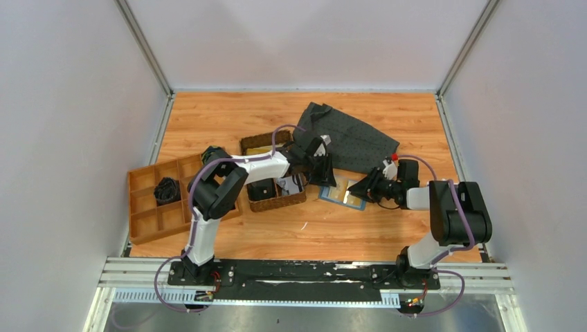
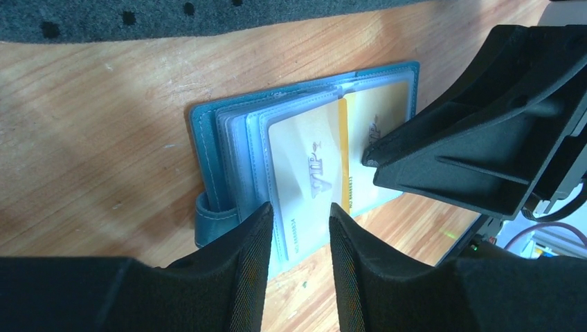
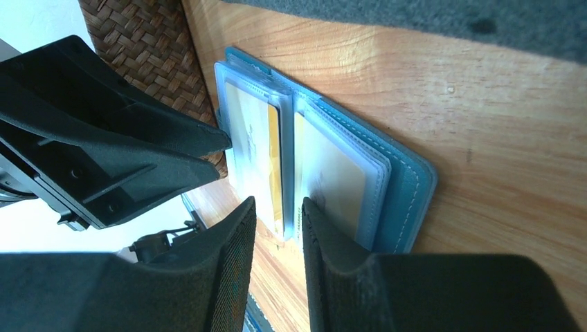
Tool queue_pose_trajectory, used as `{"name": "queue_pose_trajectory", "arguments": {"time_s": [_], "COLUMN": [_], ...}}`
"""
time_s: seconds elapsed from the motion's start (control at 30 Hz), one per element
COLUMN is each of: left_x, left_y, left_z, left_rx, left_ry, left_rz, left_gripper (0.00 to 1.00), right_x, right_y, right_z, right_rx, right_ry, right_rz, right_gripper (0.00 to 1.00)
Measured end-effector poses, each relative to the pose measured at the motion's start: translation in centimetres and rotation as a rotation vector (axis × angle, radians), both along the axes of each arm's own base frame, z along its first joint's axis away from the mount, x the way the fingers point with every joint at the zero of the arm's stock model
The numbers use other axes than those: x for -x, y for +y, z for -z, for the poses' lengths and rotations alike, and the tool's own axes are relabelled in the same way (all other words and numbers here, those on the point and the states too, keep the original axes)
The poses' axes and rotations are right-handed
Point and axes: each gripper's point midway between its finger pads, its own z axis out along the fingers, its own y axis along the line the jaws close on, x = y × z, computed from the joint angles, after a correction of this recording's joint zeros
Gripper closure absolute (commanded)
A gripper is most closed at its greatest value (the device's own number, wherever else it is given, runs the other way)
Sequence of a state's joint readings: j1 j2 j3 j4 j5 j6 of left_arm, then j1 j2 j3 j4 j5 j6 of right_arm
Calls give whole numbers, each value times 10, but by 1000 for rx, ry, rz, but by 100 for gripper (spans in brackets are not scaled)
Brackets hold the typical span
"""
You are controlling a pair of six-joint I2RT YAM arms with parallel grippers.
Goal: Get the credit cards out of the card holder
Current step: Remove the credit card from the card holder.
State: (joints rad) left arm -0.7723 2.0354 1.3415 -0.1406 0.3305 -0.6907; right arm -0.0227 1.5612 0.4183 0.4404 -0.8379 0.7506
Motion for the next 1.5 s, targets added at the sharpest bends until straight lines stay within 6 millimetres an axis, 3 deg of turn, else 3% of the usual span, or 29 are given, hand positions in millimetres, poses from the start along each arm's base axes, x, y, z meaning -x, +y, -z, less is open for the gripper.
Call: {"name": "queue_pose_trajectory", "arguments": {"time_s": [0.53,0.77,1.03,1.5], "left_x": [3,4,4,3], "left_y": [-7,-8,-8,-9], "left_z": [9,10,11,12], "left_rx": [29,36,41,47], "left_ry": [35,41,46,52], "left_rz": [2,7,8,6], "left_gripper": [97,100,100,100], "right_x": [-3,-4,-4,-6], "right_y": [4,6,5,6], "right_z": [5,5,8,8], "right_rx": [-44,-66,-62,-95], "right_ry": [23,28,31,36], "right_rz": [2,1,5,14], "right_gripper": [72,74,88,87]}}
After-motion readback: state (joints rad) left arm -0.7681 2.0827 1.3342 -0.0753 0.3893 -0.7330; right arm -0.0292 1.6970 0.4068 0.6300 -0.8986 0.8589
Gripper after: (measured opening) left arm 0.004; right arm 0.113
